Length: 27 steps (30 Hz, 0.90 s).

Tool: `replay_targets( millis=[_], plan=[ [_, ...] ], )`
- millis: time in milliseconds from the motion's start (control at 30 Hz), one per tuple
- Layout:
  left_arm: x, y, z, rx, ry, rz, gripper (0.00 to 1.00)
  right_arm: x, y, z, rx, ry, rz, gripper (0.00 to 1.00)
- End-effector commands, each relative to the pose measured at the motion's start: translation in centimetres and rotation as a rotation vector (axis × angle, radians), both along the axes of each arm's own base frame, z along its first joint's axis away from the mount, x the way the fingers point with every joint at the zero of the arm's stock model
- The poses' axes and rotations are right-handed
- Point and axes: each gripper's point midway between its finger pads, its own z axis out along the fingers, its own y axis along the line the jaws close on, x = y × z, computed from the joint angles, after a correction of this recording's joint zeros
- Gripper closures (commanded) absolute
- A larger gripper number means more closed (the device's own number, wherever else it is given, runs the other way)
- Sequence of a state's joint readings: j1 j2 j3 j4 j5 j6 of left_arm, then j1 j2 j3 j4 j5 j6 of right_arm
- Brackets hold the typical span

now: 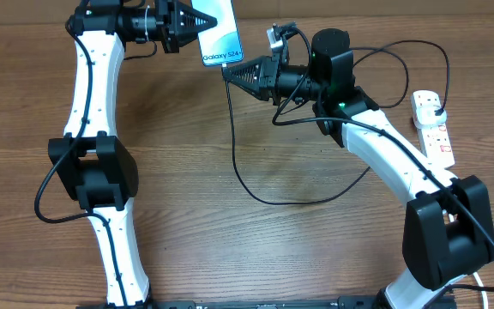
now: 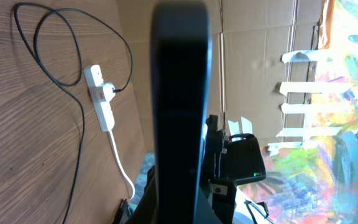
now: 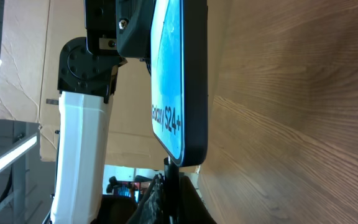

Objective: Plug charger to phone and switch on socket

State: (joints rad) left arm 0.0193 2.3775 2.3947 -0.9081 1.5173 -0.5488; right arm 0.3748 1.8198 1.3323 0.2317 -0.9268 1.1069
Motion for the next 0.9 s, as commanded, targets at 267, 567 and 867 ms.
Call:
replay_targets(
  millis=[267,567,867],
  plan=[
    [-1.8,-0.8,3.2,-0.048,-0.039,-0.055,0.96,1.1,-0.6,1.0,0.006,-0.011,-0.065,0.96],
    [-1.8,-0.8,3.2,-0.048,-0.038,-0.055,0.96,1.7,-1.5,0.9,0.004,-0.010,-0.088,0.96],
    [-2.2,-1.8,3.3,-0.048,-0.028,-0.077,0.96,1.9,-1.5,0.9,0.002,-0.010,-0.099,0.96]
  ],
)
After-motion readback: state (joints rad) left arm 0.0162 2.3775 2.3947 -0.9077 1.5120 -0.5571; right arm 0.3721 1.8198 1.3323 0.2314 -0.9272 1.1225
